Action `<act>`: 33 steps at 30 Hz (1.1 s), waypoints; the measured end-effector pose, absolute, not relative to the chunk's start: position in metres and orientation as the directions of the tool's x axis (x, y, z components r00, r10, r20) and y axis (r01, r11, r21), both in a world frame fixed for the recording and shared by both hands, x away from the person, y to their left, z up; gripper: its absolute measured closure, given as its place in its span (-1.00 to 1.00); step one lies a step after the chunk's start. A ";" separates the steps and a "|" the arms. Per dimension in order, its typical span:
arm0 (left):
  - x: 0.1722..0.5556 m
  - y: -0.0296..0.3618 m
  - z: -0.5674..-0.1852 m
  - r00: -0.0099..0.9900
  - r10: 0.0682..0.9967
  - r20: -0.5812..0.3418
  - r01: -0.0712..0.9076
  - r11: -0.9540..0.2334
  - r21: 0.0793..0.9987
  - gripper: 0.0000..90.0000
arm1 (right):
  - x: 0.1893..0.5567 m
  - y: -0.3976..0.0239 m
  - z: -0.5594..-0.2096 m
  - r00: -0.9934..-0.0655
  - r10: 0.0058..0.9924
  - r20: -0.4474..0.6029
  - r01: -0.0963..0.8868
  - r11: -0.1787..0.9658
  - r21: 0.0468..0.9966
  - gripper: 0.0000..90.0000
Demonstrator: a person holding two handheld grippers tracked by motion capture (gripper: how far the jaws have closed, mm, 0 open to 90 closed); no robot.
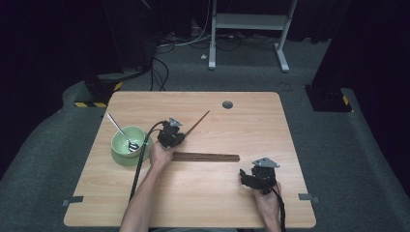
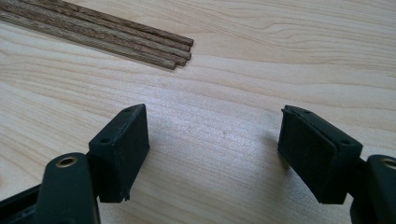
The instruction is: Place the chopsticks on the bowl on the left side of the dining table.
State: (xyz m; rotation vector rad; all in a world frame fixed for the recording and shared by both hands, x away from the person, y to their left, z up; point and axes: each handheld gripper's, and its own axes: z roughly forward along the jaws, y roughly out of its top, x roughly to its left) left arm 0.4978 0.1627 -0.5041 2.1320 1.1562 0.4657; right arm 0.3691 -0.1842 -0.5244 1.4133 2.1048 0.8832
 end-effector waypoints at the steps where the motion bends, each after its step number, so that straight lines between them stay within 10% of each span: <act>1: 0.497 0.163 -0.502 0.550 0.835 0.001 0.598 -0.394 0.697 0.87 | 0.369 -0.184 -0.524 -0.373 0.928 -0.018 0.637 0.270 0.722 -0.47; 33: 0.479 0.167 -0.480 0.579 0.816 -0.002 0.550 -0.388 0.740 0.88 | 0.370 -0.183 -0.524 -0.372 0.928 -0.016 0.638 0.269 0.721 -0.48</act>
